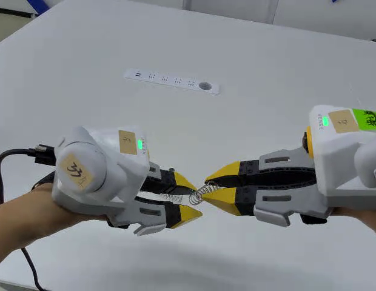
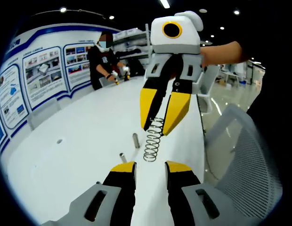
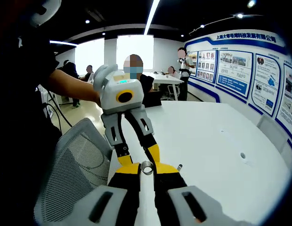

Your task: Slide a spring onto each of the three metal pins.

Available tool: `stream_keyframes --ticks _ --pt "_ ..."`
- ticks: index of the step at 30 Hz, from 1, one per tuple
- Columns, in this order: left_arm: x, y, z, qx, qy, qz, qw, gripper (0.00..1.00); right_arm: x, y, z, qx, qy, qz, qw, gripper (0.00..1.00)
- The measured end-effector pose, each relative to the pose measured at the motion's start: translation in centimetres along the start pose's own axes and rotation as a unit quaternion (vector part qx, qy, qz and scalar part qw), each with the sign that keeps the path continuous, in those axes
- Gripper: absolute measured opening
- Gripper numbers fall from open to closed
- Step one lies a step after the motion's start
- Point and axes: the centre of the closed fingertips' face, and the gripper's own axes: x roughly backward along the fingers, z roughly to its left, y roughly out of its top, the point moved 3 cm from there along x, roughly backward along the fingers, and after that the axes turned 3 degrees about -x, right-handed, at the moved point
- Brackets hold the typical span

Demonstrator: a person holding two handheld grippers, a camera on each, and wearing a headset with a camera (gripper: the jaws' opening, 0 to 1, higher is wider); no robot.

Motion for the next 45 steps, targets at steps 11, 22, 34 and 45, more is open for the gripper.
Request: stream_keyframes --ticks 11,22,34,45 --pt "2.2 -2.3 2.4 0.038 0.052 -0.003 0.9979 0.51 1.3 -1.4 -4.6 -0.027 -0.061 0.019 0.9976 0.11" --pt "4.2 -3.6 4.7 0.078 0.094 -0.008 0.9925 0.71 -0.3 -5.2 -8.0 -0.083 -0.114 0.057 0.9884 0.11" --pt "4.5 -4.9 4.4 0.116 0.095 -0.009 0.9887 0.95 -2.3 -7.4 -9.7 -0.118 -0.115 0.095 0.9817 0.11" --pt "5.1 -5.8 4.9 0.130 0.116 -0.011 0.9847 0.97 -3.3 -7.8 -9.5 -0.108 -0.115 0.121 0.9800 0.11"
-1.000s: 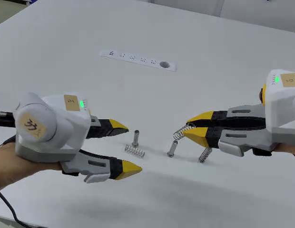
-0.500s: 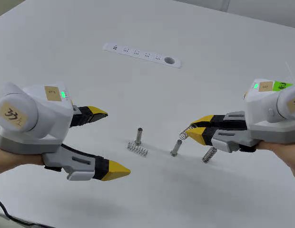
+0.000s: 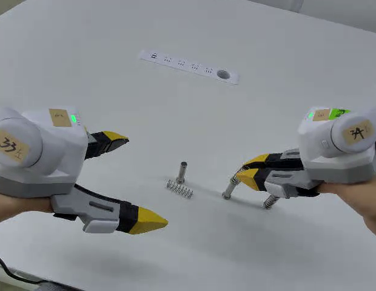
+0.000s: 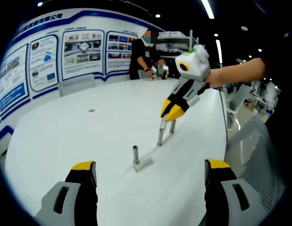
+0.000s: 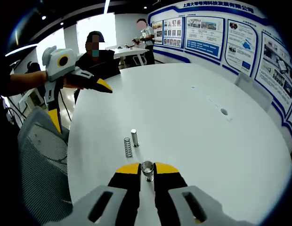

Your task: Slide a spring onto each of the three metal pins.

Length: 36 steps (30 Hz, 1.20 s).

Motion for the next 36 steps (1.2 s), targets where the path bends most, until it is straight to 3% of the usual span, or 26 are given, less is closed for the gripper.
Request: stream_keyframes --ticks 9,20,36 --pt "0.2 -0.5 -0.3 0.004 -0.004 0.006 1.0000 0.95 -0.5 0.2 0.2 0.037 -0.008 0.022 0.9991 0.11" --pt "0.1 -0.3 -0.1 0.007 -0.002 0.000 1.0000 0.95 -1.8 -0.9 -0.6 0.018 -0.012 0.034 0.9992 0.11" --pt "0.8 -1.0 0.5 0.010 0.005 0.013 0.9999 0.94 -4.1 -3.5 -0.7 -0.007 -0.016 0.056 0.9983 0.11"
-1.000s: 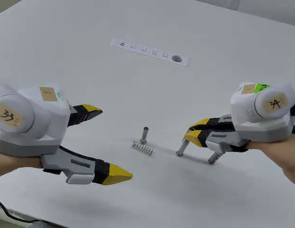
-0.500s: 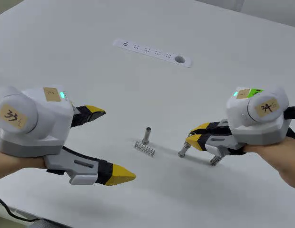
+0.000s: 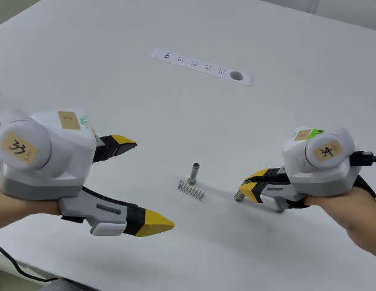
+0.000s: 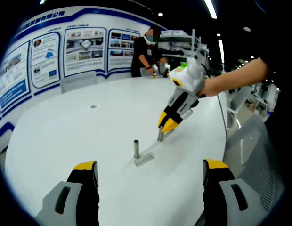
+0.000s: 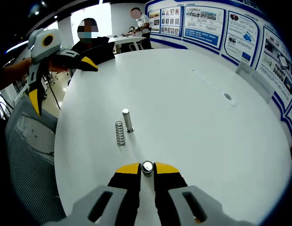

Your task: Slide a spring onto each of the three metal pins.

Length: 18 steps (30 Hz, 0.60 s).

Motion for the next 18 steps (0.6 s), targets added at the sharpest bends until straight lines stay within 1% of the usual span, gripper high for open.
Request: stream_keyframes --ticks 4,6,7,8,10,12,14,16,18 --pt "0.0 0.0 -0.1 0.002 -0.001 -0.001 1.0000 0.93 -0.1 -0.2 0.0 -0.002 -0.002 0.003 1.0000 0.11" --pt "-0.1 0.1 -0.2 0.002 -0.004 -0.002 1.0000 0.93 -0.1 -0.1 0.2 -0.005 0.008 -0.005 0.9999 0.11" --pt "-0.1 0.1 -0.2 0.002 -0.005 -0.001 1.0000 0.93 0.0 -0.1 0.2 -0.009 0.010 -0.004 0.9999 0.11" --pt "-0.1 0.1 -0.2 0.000 -0.005 0.000 1.0000 0.93 0.3 0.1 0.2 -0.010 0.006 -0.006 0.9999 0.12" --pt "-0.1 0.2 -0.1 -0.002 -0.004 0.000 1.0000 0.93 0.8 0.7 0.0 -0.002 -0.001 -0.020 0.9998 0.15" --pt "-0.1 0.4 -0.1 -0.001 -0.004 -0.003 1.0000 0.93 1.6 1.3 -0.2 -0.011 -0.005 -0.033 0.9994 0.18" --pt "-0.1 0.4 -0.1 -0.002 -0.003 -0.003 1.0000 0.93 2.3 1.9 -0.3 -0.015 -0.008 -0.048 0.9987 0.18" --pt "-0.2 0.5 -0.1 -0.003 -0.004 -0.001 1.0000 0.93 2.9 2.6 -0.4 -0.030 -0.016 -0.067 0.9971 0.18" --pt "-0.4 0.6 -0.1 -0.004 -0.004 -0.003 1.0000 0.93 3.2 3.3 0.4 -0.035 -0.001 -0.084 0.9959 0.18"
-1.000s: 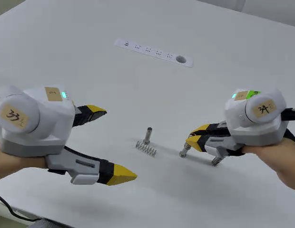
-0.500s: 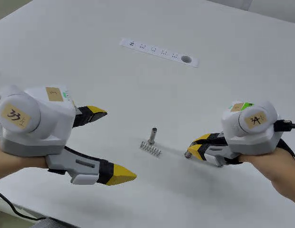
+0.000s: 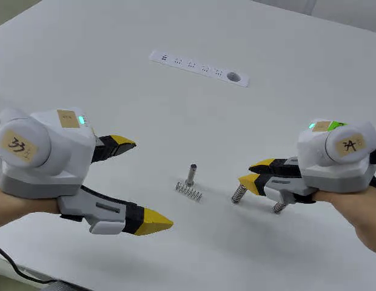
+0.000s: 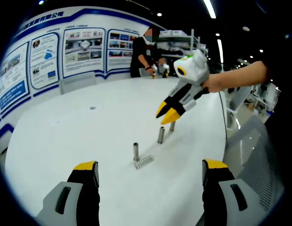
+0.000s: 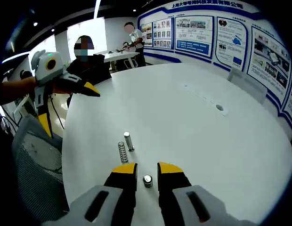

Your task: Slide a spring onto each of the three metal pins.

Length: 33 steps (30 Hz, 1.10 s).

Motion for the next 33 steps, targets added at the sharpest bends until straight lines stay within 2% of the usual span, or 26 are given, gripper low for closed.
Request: stream_keyframes --ticks 2,6,7,11,14,17,20,24,26,33 --pt "-0.1 0.1 -0.1 0.000 0.000 -0.003 1.0000 0.93 -0.2 0.2 0.8 0.005 0.007 0.001 1.0000 0.18" --pt "-0.1 0.2 -0.2 -0.003 -0.002 -0.003 1.0000 0.93 -1.5 0.2 3.4 0.059 0.049 0.017 0.9969 0.18" --pt "-0.1 0.2 -0.1 -0.004 -0.001 -0.002 1.0000 0.93 -2.1 0.0 4.1 0.075 0.058 0.026 0.9951 0.18" --pt "0.4 -0.1 0.0 -0.002 0.002 -0.003 1.0000 0.92 -4.0 -0.7 5.4 0.125 0.071 0.061 0.9877 0.19" --pt "1.1 -0.4 0.4 0.001 0.010 0.000 1.0000 0.92 -5.6 -0.9 5.3 0.143 0.059 0.080 0.9847 0.19" --pt "1.8 -0.3 1.0 0.019 0.020 -0.015 0.9995 0.92 -6.9 -0.8 5.5 0.140 0.065 0.086 0.9842 0.19" --pt "2.3 -0.6 1.5 0.022 0.027 -0.014 0.9993 0.91 -7.7 -0.9 5.7 0.135 0.071 0.093 0.9838 0.19" --pt "2.3 -0.6 1.9 0.029 0.030 -0.017 0.9990 0.91 -8.6 -1.6 5.5 0.144 0.072 0.113 0.9805 0.19" --pt "2.2 -0.6 2.0 0.028 0.030 -0.016 0.9990 0.90 -8.9 -1.8 5.3 0.141 0.071 0.118 0.9804 0.19" --pt "2.0 -0.6 2.0 0.021 0.023 -0.010 0.9995 0.90 -9.5 -3.0 5.1 0.146 0.074 0.144 0.9760 0.18"
